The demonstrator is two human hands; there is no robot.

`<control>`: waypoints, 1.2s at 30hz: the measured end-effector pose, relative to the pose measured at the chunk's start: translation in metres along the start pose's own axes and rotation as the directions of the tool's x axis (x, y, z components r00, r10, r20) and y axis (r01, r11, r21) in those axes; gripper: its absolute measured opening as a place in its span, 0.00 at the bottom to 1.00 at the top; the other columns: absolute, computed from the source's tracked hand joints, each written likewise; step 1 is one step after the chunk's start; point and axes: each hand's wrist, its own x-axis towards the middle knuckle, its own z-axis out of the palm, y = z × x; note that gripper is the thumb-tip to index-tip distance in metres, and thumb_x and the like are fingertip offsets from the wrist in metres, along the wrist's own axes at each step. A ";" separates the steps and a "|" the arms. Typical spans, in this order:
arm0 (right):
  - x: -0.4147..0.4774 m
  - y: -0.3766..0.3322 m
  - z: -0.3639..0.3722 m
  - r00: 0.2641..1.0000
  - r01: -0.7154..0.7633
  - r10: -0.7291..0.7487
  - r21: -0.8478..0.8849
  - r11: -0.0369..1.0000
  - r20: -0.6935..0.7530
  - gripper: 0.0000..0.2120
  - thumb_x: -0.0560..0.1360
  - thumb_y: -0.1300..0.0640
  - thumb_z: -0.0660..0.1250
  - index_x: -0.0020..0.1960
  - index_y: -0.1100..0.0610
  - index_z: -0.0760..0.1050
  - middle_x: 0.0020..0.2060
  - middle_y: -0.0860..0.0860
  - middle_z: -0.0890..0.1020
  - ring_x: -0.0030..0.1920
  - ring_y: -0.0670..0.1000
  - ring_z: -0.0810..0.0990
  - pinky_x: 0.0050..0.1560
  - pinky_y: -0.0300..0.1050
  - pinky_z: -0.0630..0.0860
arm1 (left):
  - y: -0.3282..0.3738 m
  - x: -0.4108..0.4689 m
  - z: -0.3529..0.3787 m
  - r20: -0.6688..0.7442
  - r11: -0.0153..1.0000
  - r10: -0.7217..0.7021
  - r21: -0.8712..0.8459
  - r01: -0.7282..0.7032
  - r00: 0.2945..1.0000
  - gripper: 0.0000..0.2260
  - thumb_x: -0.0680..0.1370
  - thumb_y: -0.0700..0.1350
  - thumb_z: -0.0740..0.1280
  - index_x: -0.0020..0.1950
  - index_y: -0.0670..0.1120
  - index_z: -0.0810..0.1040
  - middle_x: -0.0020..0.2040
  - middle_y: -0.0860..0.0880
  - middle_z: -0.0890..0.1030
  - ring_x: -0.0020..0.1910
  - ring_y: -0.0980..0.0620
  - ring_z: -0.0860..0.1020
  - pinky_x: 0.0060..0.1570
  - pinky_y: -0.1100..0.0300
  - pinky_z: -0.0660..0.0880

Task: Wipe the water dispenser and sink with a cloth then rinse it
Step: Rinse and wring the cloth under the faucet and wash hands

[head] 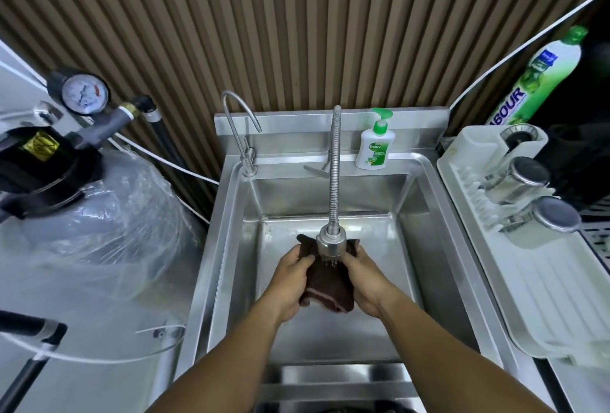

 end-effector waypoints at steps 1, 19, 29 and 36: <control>-0.001 0.000 -0.001 1.000 0.013 -0.013 -0.008 1.000 0.021 0.14 0.79 0.58 0.70 0.64 0.56 0.73 0.53 0.59 0.86 0.51 0.59 0.87 0.51 0.56 0.84 | 0.002 0.001 0.001 -0.010 1.000 -0.011 0.003 0.011 1.000 0.11 0.84 0.42 0.59 0.57 0.51 0.81 0.43 0.43 0.85 0.34 0.46 0.80 0.26 0.63 0.65; -0.008 -0.003 -0.001 0.999 0.020 -0.017 -0.074 0.997 0.036 0.11 0.80 0.64 0.67 0.62 0.63 0.77 0.48 0.61 0.87 0.47 0.59 0.87 0.38 0.46 0.83 | 0.008 0.011 0.025 -0.039 1.000 -0.031 -0.004 0.031 0.999 0.11 0.82 0.50 0.66 0.56 0.44 0.82 0.47 0.41 0.87 0.44 0.39 0.86 0.41 0.43 0.84; 0.007 0.013 0.011 0.981 -0.018 -0.002 -0.103 0.994 -0.192 0.22 0.84 0.44 0.59 0.54 0.61 0.81 0.42 0.59 0.87 0.43 0.58 0.88 0.49 0.58 0.85 | 0.000 0.017 0.037 -0.118 0.997 -0.076 0.018 0.079 0.990 0.14 0.72 0.51 0.75 0.48 0.41 0.83 0.41 0.41 0.87 0.41 0.38 0.86 0.41 0.38 0.84; 0.011 0.009 0.027 0.959 -0.096 0.065 -0.101 0.990 -0.276 0.16 0.77 0.49 0.65 0.41 0.61 0.79 0.33 0.58 0.83 0.32 0.58 0.82 0.31 0.50 0.81 | 0.001 0.016 0.046 -0.173 0.983 -0.174 -0.096 0.159 0.969 0.10 0.78 0.45 0.68 0.41 0.39 0.79 0.33 0.41 0.82 0.26 0.45 0.78 0.22 0.63 0.72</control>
